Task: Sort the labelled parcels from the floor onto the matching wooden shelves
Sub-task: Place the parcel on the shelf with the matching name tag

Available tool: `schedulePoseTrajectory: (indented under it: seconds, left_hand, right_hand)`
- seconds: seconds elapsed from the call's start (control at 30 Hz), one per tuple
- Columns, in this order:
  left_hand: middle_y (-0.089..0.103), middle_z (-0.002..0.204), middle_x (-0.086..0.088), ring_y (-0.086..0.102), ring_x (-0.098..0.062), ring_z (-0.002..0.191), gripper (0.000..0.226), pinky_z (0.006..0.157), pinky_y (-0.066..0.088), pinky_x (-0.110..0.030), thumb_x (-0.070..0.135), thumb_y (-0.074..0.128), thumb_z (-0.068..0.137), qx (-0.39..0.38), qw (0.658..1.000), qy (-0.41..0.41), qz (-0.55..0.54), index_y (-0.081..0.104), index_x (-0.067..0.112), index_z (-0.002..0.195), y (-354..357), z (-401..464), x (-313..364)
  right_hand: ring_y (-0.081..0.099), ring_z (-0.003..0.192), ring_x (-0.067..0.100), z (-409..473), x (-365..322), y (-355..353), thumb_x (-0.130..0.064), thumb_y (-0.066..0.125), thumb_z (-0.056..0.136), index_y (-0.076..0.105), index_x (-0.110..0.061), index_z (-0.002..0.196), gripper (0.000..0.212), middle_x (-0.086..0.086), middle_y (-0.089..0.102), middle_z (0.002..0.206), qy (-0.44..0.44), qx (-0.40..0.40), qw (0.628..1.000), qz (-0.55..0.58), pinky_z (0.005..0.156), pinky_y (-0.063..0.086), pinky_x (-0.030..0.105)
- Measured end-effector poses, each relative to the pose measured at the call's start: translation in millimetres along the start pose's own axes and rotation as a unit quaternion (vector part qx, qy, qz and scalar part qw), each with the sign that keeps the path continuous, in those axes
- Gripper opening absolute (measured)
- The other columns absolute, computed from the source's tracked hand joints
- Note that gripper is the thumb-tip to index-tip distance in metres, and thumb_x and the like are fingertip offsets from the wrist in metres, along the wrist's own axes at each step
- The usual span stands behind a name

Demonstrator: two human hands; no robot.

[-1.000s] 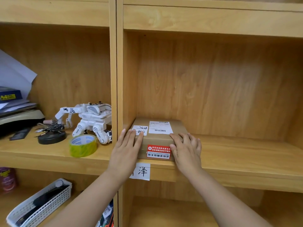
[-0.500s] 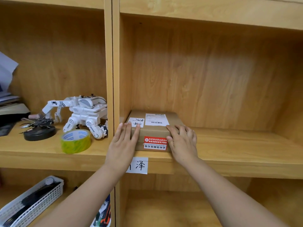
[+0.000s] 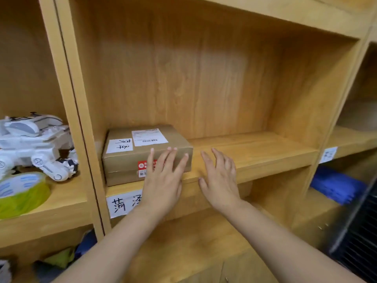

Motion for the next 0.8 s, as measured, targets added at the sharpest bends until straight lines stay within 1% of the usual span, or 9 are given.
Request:
schedulePoseTrajectory:
  seconds: [0.1,0.27,0.37,0.43,0.53,0.63,0.8]
  left_hand:
    - [0.052,0.132,-0.014,0.043,-0.03,0.125,0.061,0.112,0.016,-0.054,0.02,0.06,0.071,0.001,0.997,0.04,-0.07,0.046,0.017,0.131,15.2,4.3,38.6]
    - [0.057,0.125,-0.011,0.049,-0.028,0.119,0.056,0.109,0.026,-0.05,0.02,0.065,0.072,-0.024,0.982,0.087,-0.167,0.05,0.018,0.126,32.8,0.0,114.5]
    - [0.063,0.114,-0.005,0.056,-0.025,0.109,0.045,0.104,0.034,-0.046,0.02,0.066,0.073,-0.03,0.969,0.114,-0.217,0.058,0.019,0.118,28.3,-2.2,162.4]
    - [0.065,0.111,-0.003,0.059,-0.023,0.105,0.041,0.101,0.038,-0.043,0.021,0.067,0.074,-0.037,0.962,0.125,-0.239,0.061,0.02,0.115,21.9,-2.5,193.0]
    - [0.065,0.112,-0.004,0.059,-0.024,0.104,0.04,0.1,0.039,-0.043,0.02,0.064,0.075,-0.049,0.953,0.139,-0.265,0.062,0.019,0.115,11.4,-2.5,240.7]
    - [0.066,0.11,-0.003,0.06,-0.025,0.102,0.039,0.098,0.039,-0.041,0.02,0.064,0.072,-0.054,0.948,0.153,-0.275,0.063,0.02,0.112,-3.1,-3.6,292.9]
    - [0.068,0.101,-0.004,0.062,-0.027,0.093,0.04,0.089,0.045,-0.039,0.019,0.071,0.063,-0.053,0.931,0.18,-0.313,0.067,0.019,0.103,-46.2,-16.4,398.9]
  right_hand:
    - [0.017,0.137,0.028,-27.1,38.8,-7.3,-0.028,0.057,0.085,0.024,-0.023,0.144,0.068,0.011,0.021,0.151,0.053,-0.007,0.998,-0.038,0.113,0.016,0.047]
    - [0.027,0.134,0.027,-81.1,100.7,-33.0,-0.027,0.057,0.083,0.031,-0.016,0.142,0.065,0.008,0.036,0.145,0.125,-0.015,0.988,-0.088,0.112,0.022,0.046]
    - [0.032,0.131,0.03,-116.8,134.5,-53.9,-0.026,0.056,0.081,0.031,-0.016,0.142,0.067,0.011,0.037,0.144,0.16,-0.012,0.981,-0.107,0.11,0.025,0.046]
    - [0.036,0.127,0.032,-139.8,157.1,-68.5,-0.025,0.057,0.08,0.031,-0.017,0.142,0.068,0.013,0.035,0.144,0.192,-0.012,0.975,-0.111,0.107,0.028,0.046]
    - [0.036,0.126,0.033,-175.0,192.1,-92.8,-0.025,0.056,0.078,0.031,-0.017,0.142,0.069,0.015,0.034,0.145,0.239,-0.009,0.964,-0.117,0.106,0.028,0.045]
    - [0.032,0.129,0.032,-213.6,226.7,-120.9,-0.027,0.053,0.081,0.028,-0.019,0.143,0.068,0.013,0.03,0.148,0.267,-0.016,0.955,-0.131,0.108,0.024,0.043]
    - [0.025,0.135,0.028,-295.0,295.5,-185.9,-0.027,0.052,0.085,0.026,-0.024,0.144,0.064,0.01,0.025,0.151,0.31,-0.012,0.938,-0.156,0.112,0.019,0.042]
Point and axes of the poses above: each hand's wrist, its own z-axis towards the middle knuckle, its own y-axis out of the palm, x = y × z, the point moved 8 cm from there along z, towards the middle knuckle
